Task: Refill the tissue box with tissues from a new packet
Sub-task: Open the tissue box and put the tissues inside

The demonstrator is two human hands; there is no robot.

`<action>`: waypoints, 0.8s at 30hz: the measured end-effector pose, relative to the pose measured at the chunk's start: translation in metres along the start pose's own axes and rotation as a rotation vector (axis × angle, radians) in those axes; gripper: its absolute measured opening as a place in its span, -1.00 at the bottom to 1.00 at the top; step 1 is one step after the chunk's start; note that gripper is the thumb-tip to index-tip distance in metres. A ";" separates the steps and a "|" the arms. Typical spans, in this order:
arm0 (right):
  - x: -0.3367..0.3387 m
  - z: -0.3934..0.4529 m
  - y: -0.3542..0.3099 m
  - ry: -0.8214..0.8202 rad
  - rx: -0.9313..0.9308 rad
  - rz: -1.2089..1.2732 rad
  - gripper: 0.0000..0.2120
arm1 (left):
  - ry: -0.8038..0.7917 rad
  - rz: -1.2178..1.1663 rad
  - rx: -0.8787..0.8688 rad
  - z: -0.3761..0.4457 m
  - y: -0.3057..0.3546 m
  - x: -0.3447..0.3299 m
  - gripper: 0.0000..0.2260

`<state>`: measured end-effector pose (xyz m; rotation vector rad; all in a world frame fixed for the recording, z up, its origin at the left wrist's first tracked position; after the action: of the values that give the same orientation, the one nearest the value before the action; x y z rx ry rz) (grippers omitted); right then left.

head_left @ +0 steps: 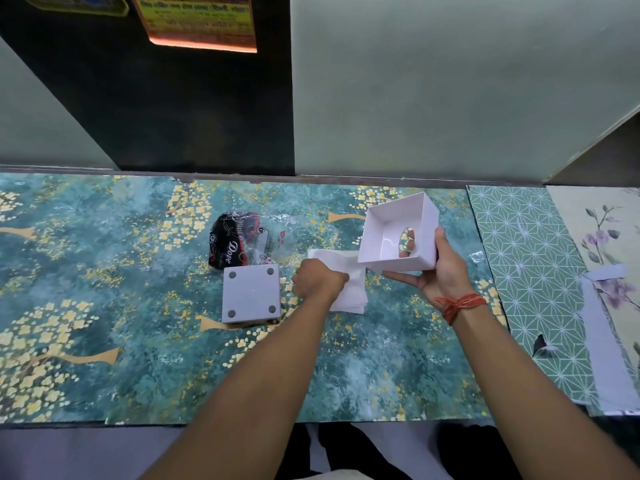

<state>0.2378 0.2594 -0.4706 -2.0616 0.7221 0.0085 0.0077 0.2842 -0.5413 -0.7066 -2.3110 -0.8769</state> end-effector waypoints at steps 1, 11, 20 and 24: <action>0.005 0.000 -0.001 0.013 0.002 -0.002 -0.52 | -0.020 -0.020 0.010 0.001 -0.001 -0.001 -0.32; 0.034 0.008 0.012 0.035 -0.056 0.110 -0.57 | -0.277 -0.617 0.014 0.006 -0.005 0.008 -0.38; 0.004 0.010 0.084 -0.050 -0.305 0.023 -0.62 | -0.671 -1.259 -0.079 -0.013 -0.022 0.081 -0.30; -0.010 0.000 0.118 -0.030 -0.383 -0.131 -0.63 | -0.752 -1.395 -0.135 -0.022 -0.009 0.085 -0.39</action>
<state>0.1709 0.2161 -0.5587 -2.4660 0.5995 0.1106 -0.0509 0.2854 -0.4756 0.9088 -3.3652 -1.4693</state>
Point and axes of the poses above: each hand's wrist, its own z-axis towards the middle knuckle, its own x-axis out of the back of the hand, y = z × x, the point moved 8 cm from there along z, towards the middle knuckle, and after that the axes turned 1 degree about y, right-handed, at the moved point
